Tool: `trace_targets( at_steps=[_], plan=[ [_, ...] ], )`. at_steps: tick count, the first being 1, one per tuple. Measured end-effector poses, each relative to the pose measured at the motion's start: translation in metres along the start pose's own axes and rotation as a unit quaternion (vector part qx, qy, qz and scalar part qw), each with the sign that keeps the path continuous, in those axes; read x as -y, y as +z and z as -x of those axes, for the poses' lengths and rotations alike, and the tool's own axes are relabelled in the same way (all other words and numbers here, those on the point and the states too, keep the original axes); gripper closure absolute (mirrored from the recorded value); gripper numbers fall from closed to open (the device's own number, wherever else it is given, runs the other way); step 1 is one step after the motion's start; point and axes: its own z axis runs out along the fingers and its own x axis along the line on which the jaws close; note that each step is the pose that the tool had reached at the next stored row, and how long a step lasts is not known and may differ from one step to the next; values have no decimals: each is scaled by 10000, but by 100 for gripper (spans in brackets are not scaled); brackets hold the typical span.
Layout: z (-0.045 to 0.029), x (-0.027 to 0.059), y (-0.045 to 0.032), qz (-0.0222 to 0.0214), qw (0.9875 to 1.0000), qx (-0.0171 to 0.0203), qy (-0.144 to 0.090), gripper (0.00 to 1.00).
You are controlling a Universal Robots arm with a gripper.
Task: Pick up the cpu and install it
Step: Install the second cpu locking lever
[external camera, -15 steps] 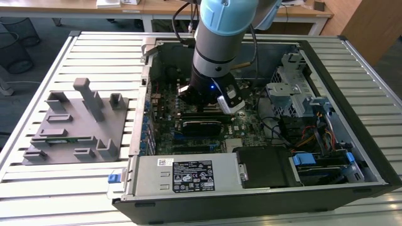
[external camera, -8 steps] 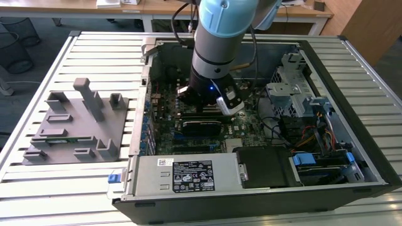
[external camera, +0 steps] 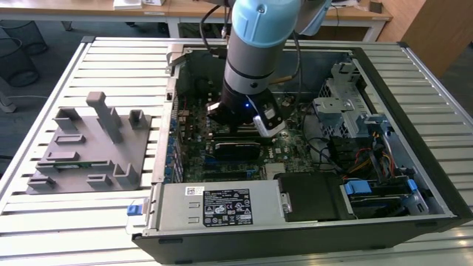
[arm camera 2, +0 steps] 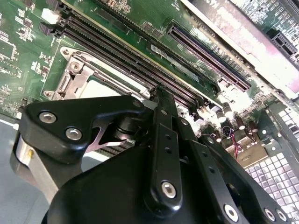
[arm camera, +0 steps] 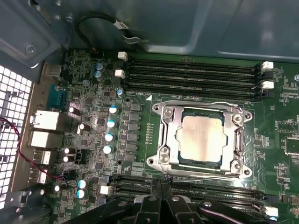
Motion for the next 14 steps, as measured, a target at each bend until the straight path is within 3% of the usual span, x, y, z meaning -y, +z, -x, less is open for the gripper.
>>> trace_targets(
  at_steps=[3,8,14],
  plan=[
    [-21,3,27,33,10000,3,-3,89],
    [-36,13,84,53,10000,4,-5,89],
    [-52,22,133,188,9998,14,-16,89]
  ],
)
